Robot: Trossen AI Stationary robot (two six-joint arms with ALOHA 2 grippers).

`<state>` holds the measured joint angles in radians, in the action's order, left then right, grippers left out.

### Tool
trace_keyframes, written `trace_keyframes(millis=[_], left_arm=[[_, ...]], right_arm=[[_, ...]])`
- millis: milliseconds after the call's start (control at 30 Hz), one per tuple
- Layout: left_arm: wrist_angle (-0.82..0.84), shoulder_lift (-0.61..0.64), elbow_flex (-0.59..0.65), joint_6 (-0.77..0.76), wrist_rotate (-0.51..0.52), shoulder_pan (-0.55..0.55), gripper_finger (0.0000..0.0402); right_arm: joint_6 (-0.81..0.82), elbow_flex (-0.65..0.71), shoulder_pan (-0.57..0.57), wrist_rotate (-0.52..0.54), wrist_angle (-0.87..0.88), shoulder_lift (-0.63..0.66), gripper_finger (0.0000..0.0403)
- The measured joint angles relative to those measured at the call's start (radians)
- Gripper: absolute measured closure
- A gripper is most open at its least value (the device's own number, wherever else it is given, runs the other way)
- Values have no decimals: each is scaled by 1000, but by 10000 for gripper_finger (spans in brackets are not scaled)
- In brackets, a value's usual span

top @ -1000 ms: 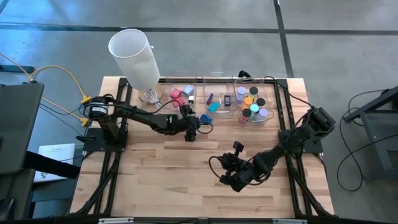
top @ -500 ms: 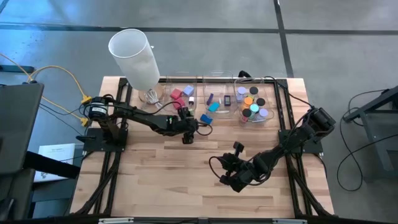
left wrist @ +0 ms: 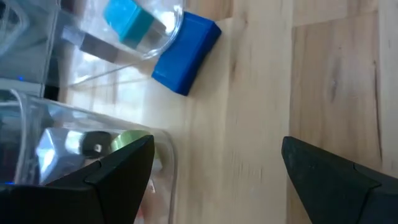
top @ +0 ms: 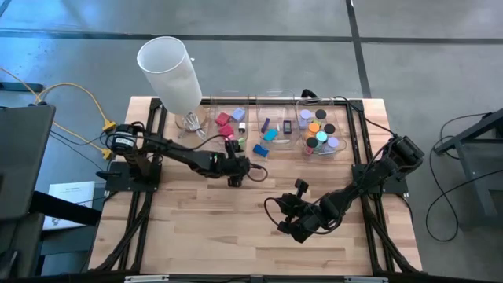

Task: Pick & Place Office items
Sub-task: Adjust the transparent bins

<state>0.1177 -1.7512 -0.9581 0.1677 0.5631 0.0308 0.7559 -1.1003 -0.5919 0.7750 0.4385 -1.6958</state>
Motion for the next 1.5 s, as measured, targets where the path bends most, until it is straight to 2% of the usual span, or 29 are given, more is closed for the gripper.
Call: trace_keyframes(millis=[233, 400, 733, 1033, 1200, 1367, 1500], left_arm=[[-75, 0, -1, 91, 10, 16, 57], [-163, 0, -1, 143, -47, 8, 57], [-166, 1, -57, 29, -152, -82, 57], [-142, 1, -143, -8, -142, -119, 57], [-106, 1, -144, -54, -158, -169, 57], [-138, -42, -155, -68, -232, -194, 57], [-137, -94, -197, -56, -228, -200, 57]], right_arm=[[0, 0, 0, 0, 0, 0, 400], [0, 0, 0, 0, 0, 0, 400], [-10, 0, 3, 0, 0, 0, 401], [-19, 0, 5, -11, 0, 0, 401], [-19, 0, 5, -16, -1, 0, 401], [-19, 0, 5, -16, 0, 0, 401], [-26, 0, 5, -18, -3, 0, 400]])
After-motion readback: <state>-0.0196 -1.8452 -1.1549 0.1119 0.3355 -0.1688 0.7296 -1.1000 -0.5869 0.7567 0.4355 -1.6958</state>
